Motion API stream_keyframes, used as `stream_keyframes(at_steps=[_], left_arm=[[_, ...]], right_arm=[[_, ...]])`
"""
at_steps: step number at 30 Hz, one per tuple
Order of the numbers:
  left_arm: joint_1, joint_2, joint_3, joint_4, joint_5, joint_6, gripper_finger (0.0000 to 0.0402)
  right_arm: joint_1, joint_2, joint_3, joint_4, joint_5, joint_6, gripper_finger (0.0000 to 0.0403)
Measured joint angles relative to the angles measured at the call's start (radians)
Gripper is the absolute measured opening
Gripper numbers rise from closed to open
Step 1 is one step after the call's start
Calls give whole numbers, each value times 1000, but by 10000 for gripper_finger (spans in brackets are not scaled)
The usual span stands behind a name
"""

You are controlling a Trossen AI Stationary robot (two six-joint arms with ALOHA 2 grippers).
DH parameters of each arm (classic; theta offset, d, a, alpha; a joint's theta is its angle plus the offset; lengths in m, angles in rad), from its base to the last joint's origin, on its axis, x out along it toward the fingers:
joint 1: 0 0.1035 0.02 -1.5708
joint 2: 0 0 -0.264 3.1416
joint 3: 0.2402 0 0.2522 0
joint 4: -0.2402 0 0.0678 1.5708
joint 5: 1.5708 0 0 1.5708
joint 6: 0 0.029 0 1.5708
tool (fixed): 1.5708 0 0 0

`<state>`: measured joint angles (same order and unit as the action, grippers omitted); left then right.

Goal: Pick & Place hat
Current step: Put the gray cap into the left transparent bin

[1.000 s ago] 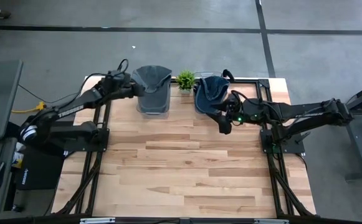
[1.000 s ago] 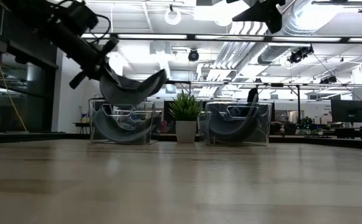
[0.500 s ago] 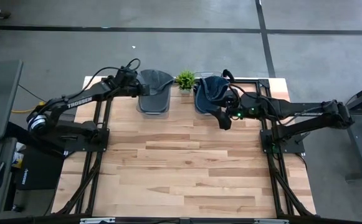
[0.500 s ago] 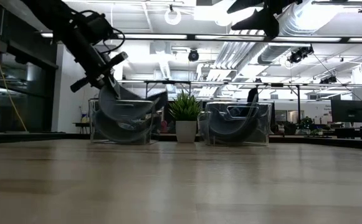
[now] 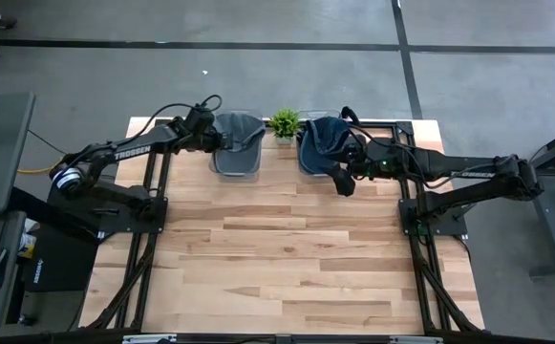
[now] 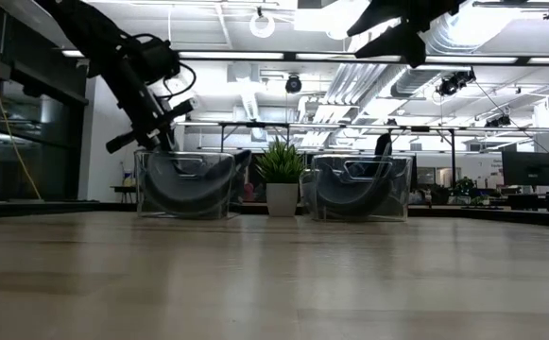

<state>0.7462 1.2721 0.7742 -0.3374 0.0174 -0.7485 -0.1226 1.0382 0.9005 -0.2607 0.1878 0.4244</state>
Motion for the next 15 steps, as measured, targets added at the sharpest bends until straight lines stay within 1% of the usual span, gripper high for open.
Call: stream_keyframes(at_steps=[8,15], left_arm=[[0,6,0,-13,-6,-18,0],[0,6,0,-24,-6,-18,1]], right_arm=[[-3,0,0,-8,-41,-7,222],[-2,0,0,-32,-47,-7,222]])
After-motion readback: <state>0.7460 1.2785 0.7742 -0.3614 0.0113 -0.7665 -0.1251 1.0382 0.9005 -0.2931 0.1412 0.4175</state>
